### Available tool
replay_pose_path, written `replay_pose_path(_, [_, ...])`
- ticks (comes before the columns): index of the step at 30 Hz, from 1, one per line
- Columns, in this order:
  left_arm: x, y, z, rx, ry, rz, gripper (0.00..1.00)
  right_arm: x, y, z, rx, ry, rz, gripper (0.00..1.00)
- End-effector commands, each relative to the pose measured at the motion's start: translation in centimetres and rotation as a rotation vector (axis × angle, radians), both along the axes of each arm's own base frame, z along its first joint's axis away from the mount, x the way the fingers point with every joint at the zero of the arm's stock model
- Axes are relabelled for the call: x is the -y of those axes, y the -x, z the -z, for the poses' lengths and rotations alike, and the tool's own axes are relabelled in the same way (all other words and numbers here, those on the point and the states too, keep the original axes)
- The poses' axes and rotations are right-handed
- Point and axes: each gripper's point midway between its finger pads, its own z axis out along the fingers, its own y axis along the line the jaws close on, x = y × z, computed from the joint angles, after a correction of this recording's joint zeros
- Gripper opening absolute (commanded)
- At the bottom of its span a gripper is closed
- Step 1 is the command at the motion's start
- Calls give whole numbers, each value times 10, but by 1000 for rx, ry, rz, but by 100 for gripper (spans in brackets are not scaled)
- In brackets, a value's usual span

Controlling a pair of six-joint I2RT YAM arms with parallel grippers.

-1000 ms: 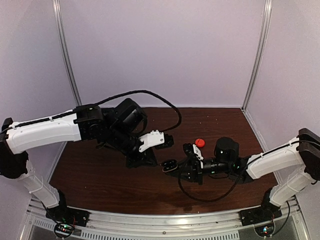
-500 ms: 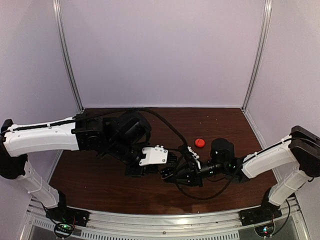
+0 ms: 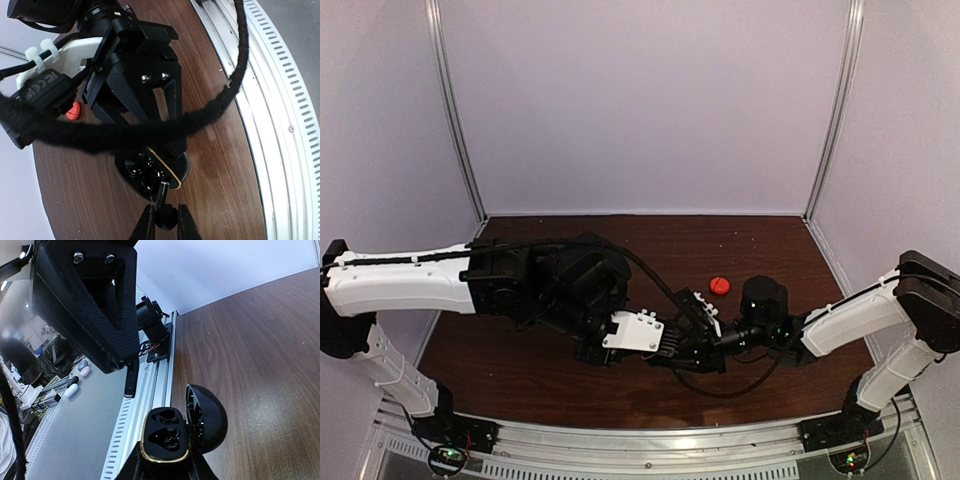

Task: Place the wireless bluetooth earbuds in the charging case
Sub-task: Insert the left earbud into the left side groove of the charging case.

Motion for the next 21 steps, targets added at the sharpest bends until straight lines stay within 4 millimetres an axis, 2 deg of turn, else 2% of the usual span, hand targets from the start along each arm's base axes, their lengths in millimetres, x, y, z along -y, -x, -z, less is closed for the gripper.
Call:
replay_pose_path(1, [4, -2, 2, 62, -7, 13, 2, -5, -2, -15, 14, -42, -19, 0])
replay_pose_path(15, [-7, -5, 24, 122, -95, 3, 2, -8, 4, -14, 25, -17, -45, 0])
replay_pose_path(21, [-8, -4, 27, 134, -107, 11, 2, -10, 4, -16, 25, -16, -54, 0])
